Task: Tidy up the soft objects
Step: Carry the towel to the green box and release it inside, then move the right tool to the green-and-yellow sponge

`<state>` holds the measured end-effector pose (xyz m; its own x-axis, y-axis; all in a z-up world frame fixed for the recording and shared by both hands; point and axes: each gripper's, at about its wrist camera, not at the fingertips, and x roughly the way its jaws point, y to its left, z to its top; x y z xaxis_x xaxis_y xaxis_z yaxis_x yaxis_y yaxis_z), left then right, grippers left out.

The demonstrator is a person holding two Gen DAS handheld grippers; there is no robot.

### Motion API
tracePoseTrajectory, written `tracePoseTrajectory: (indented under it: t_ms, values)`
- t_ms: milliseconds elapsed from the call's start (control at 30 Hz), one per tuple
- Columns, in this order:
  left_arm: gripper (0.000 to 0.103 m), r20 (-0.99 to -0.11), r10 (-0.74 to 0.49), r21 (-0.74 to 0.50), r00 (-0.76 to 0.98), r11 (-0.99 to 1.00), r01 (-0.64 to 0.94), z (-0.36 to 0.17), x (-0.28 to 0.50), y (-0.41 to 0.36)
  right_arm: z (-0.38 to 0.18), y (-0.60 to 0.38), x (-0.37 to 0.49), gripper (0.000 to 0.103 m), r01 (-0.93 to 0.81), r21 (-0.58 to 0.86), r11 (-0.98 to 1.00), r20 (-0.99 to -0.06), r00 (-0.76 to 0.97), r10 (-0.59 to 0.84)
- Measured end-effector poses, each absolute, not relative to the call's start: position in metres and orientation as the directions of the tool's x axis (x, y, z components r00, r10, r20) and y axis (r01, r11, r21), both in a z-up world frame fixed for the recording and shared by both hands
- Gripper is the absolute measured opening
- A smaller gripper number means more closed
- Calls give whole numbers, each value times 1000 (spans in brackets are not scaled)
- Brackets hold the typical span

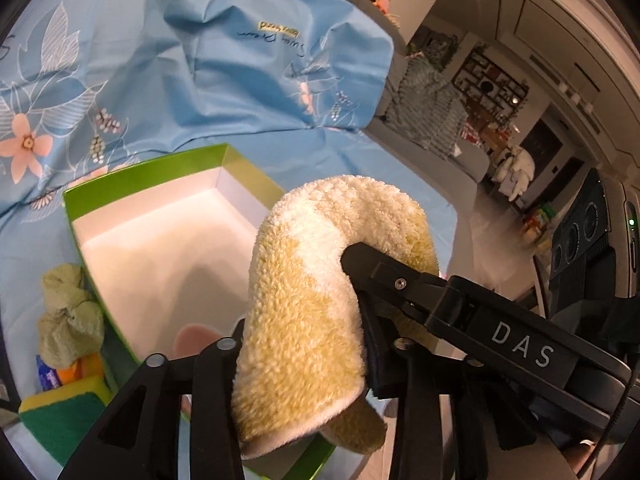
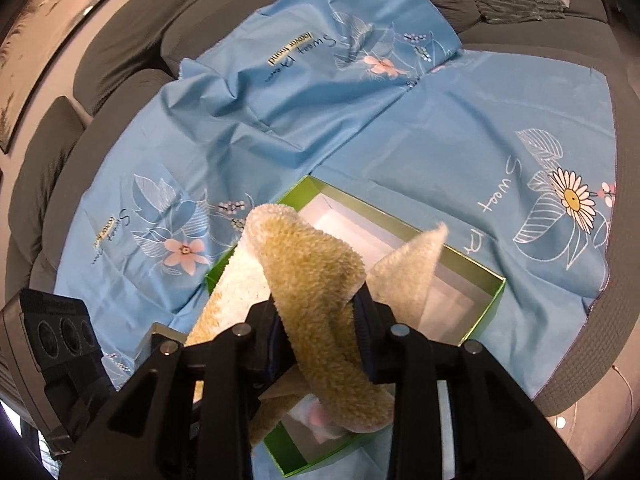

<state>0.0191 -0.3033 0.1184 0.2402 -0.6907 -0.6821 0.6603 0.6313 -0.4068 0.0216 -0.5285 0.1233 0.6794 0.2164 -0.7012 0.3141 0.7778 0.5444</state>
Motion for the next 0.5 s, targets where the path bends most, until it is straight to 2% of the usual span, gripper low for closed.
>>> tracePoseTrajectory:
  t_ms: [33,100,133,167,200,333,433,500]
  values:
    - [43,-680,-693,-409,239,629,661,120,19,-301,124,-529,22,37,314,542,780,-702,679,215]
    - [67,-683,-691,-406,235,628,664,125,18,-295,128,-528,19,53,304,541,784,-691,692,209]
    - [73,-688,-685,-400,240,633,663,129,16,-290,131,-528,17,61,294,545,786,-679,705,207]
    - [81,-683,-687,-398,248,635,662,133,15,-286,136,-528,14,66,285,550,785,-665,718,206]
    - [83,-676,-691,-398,256,634,663,135,14,-282,142,-527,10,67,273,556,785,-648,733,204]
    - [84,-647,-708,-417,284,640,645,153,8,-252,159,-519,1,81,250,538,805,-630,754,187]
    - [85,-644,-690,-403,329,672,621,161,3,-226,170,-509,-6,84,219,538,814,-618,759,204]
    - [86,-647,-673,-392,359,697,600,162,1,-210,175,-503,-12,90,189,559,807,-598,766,235]
